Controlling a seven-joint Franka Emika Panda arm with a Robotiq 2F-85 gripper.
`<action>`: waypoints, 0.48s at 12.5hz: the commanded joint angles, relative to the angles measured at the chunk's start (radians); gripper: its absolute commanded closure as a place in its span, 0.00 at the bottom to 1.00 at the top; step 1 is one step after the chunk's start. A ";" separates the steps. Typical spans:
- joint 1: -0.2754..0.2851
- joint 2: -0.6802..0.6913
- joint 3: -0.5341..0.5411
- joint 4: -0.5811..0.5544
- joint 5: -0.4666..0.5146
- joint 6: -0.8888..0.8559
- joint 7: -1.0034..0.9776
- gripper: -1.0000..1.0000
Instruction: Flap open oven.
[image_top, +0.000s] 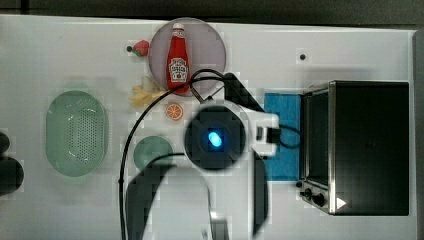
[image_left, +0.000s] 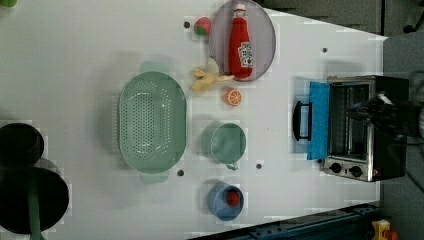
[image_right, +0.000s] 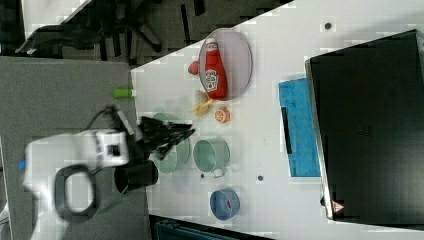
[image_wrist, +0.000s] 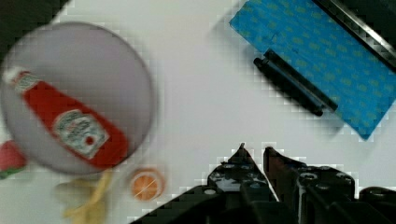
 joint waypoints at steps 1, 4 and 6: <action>-0.012 -0.065 -0.021 0.024 0.053 -0.103 0.041 0.82; -0.011 -0.133 -0.021 0.059 0.054 -0.195 0.041 0.82; -0.011 -0.151 -0.021 0.113 0.054 -0.306 0.041 0.82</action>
